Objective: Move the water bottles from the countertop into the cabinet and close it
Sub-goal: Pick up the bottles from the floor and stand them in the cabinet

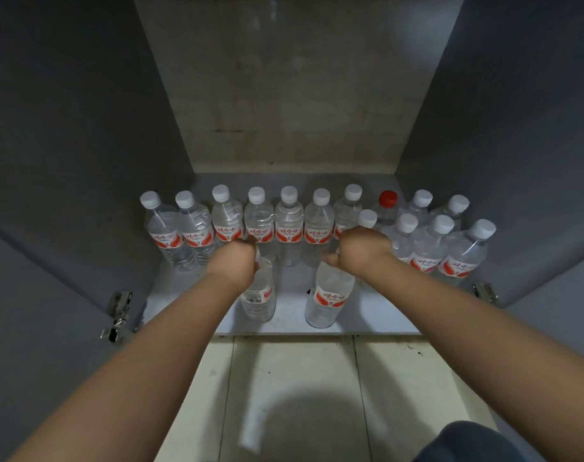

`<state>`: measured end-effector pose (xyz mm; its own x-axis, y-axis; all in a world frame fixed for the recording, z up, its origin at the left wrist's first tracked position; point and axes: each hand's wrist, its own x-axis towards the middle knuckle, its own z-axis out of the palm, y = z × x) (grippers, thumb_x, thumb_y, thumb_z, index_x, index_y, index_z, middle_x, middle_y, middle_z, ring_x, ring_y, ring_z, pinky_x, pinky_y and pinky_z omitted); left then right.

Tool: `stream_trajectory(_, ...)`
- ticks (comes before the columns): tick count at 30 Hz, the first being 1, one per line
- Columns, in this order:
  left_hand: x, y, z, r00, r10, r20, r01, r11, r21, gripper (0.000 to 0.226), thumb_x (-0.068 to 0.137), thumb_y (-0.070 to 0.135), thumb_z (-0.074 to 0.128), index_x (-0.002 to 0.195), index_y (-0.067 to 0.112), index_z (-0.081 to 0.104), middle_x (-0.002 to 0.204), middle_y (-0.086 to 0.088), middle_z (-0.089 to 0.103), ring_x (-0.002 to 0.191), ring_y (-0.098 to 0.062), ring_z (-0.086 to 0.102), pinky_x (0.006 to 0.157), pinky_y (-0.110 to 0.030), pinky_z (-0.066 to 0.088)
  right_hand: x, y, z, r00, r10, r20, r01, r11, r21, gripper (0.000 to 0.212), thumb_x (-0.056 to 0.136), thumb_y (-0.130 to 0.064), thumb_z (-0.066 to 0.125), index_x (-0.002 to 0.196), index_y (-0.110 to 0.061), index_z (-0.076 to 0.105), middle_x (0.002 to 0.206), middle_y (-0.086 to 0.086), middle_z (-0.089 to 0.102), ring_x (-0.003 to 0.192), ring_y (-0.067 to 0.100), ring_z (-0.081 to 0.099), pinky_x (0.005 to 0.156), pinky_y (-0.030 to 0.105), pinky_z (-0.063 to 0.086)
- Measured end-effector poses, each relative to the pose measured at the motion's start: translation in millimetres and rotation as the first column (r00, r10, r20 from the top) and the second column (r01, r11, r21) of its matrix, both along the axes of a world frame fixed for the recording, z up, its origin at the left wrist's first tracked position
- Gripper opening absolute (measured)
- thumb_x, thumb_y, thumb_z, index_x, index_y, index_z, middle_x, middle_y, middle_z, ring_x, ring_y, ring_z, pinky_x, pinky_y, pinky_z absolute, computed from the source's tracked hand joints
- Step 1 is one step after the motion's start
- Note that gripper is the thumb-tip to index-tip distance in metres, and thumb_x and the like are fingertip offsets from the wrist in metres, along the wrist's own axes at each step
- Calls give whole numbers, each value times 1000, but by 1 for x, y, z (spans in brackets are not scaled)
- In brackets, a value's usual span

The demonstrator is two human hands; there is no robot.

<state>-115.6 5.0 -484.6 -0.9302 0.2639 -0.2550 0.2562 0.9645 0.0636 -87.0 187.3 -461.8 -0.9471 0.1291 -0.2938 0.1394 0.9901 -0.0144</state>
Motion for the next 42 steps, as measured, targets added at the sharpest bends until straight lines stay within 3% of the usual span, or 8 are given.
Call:
stream_trajectory(4,-3,-6,0,994,-103,22,103,995,16,40,96,14,49,134,6,42,132,-16,54,118,-30,55,99,-37,45,4,4,0,994,110,17,-110,994,-10,47,87,-46,57,116,-9,57,114,12,63,103,26,60,75,30,44)
stream_trajectory(8,-3,-15,-2,972,-233,40,228,969,98,52,98,9,41,147,14,24,154,-10,30,135,-27,40,112,-35,34,13,6,2,966,255,47,-253,966,-54,39,86,-29,63,120,-11,58,122,11,62,109,26,59,92,36,51)
stream_trajectory(12,0,-13,-3,967,-253,-35,252,967,-36,67,97,3,42,151,16,3,161,-6,9,140,-28,33,111,-39,39,9,3,1,949,314,-18,-314,949,12,31,85,-19,62,113,-8,60,125,13,54,110,30,55,94,37,49)
stream_trajectory(15,7,-6,3,974,-216,-62,207,971,-121,63,98,12,42,150,13,7,156,-12,21,128,-31,47,94,-39,48,3,-6,2,947,314,73,-313,949,-24,27,85,-18,62,109,-6,60,120,14,60,106,29,59,90,36,50)
stream_trajectory(18,12,-1,8,982,-173,-74,157,971,-182,46,99,25,42,141,10,33,132,-14,53,114,-30,58,86,-37,50,-3,-11,1,946,304,108,-305,952,-10,30,89,-15,58,118,-4,57,121,15,61,111,29,58,94,36,48)
stream_trajectory(20,14,3,7,984,-157,-81,139,972,-192,37,99,21,41,134,10,44,126,-12,59,113,-29,60,87,-36,50,-9,-9,0,958,271,93,-272,962,-1,37,90,-17,57,125,-5,54,126,16,58,114,29,56,96,34,47)
stream_trajectory(34,29,15,-3,985,-170,6,170,985,39,58,91,5,53,143,6,27,151,-19,27,125,-35,48,99,-40,45,-49,-3,-3,993,119,-24,-119,992,-43,43,95,-18,53,135,-6,44,143,14,45,131,27,45,108,31,37)
stream_trajectory(42,12,3,5,997,-75,26,74,996,45,33,96,5,44,129,4,49,131,-20,54,119,-35,55,96,-40,47,-45,2,-2,988,150,-43,-151,988,-23,50,95,-17,50,142,-10,34,144,16,40,130,29,43,109,35,36)
